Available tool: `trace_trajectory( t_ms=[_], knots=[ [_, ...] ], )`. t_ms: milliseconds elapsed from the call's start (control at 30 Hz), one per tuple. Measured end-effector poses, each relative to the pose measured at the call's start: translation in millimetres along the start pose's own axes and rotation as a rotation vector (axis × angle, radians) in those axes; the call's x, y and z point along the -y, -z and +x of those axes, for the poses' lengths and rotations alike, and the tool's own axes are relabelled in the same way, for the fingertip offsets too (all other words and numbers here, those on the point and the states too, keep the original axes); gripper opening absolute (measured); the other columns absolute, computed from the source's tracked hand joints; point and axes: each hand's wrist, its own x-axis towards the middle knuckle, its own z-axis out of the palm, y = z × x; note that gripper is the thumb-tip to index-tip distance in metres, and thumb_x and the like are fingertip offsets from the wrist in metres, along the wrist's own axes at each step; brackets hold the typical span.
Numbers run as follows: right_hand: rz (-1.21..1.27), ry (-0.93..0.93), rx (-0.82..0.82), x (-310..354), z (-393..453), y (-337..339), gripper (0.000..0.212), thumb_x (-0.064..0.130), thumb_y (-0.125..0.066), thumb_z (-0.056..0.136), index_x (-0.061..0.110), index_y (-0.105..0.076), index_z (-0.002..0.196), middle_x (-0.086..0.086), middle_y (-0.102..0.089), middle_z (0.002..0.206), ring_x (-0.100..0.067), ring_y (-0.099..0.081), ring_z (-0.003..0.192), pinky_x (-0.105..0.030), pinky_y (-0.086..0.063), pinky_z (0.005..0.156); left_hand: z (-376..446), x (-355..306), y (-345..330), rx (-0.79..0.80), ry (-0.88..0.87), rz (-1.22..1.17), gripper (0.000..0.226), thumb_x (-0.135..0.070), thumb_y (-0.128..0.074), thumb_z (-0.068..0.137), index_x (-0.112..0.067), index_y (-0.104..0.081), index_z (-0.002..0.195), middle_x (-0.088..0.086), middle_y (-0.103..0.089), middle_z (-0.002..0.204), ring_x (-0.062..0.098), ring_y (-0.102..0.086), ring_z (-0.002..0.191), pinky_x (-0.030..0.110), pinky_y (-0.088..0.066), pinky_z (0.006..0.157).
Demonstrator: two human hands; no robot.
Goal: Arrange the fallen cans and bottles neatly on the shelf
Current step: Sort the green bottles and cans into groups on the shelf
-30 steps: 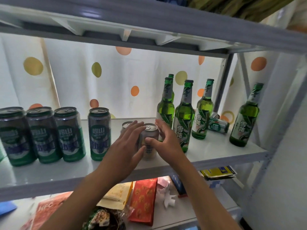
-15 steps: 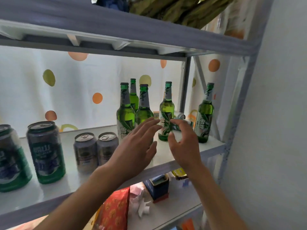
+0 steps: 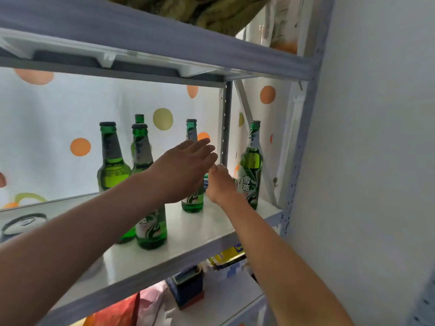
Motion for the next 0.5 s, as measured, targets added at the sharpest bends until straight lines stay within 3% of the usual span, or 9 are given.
trace_trajectory(
  t_ms=[67,200,367,500],
  knots=[
    [-0.131,-0.014,0.058,-4.5,14.3,-4.7,0.063,0.006,-0.057,0.089,0.002,-0.03,0.146,-0.019,-0.034,0.148,-0.034,-0.031,0.139,-0.041,-0.032,0.113,8.1,-0.3,-5.4,0.069,-0.044,0.077,0.053,-0.019,-0.076,0.072,-0.005,-0.062,0.12,0.015,-0.06,0.129,0.032,-0.049,0.129,0.045,-0.043,0.103],
    [-0.299,-0.089,0.163,-14.7,38.1,-20.8,0.076,0.014,-0.064,0.087,0.0,-0.024,0.15,-0.024,-0.026,0.153,-0.038,-0.025,0.142,-0.043,-0.029,0.116,16.3,-1.0,-20.0,0.259,-0.099,0.15,0.053,-0.025,-0.051,0.095,-0.013,-0.036,0.145,0.008,-0.031,0.154,0.026,-0.013,0.148,0.042,-0.012,0.119],
    [-0.418,-0.207,0.197,-17.7,59.5,-42.3,0.069,0.016,-0.056,0.092,0.0,-0.023,0.151,-0.028,-0.027,0.154,-0.044,-0.025,0.142,-0.055,-0.017,0.117,26.4,10.9,-24.6,0.309,-0.085,0.125,0.042,-0.027,-0.044,0.098,-0.019,-0.042,0.139,0.002,-0.041,0.146,0.024,-0.018,0.146,0.039,-0.016,0.119],
    [-0.49,-0.21,0.188,-22.7,67.3,-46.7,0.055,0.024,-0.058,0.093,0.006,-0.042,0.142,-0.019,-0.047,0.14,-0.036,-0.045,0.127,-0.051,-0.031,0.108,31.8,22.6,-24.0,0.365,-0.047,0.162,0.045,-0.029,-0.042,0.098,-0.02,-0.037,0.142,0.003,-0.033,0.152,0.024,-0.013,0.147,0.04,-0.014,0.119]
  ],
)
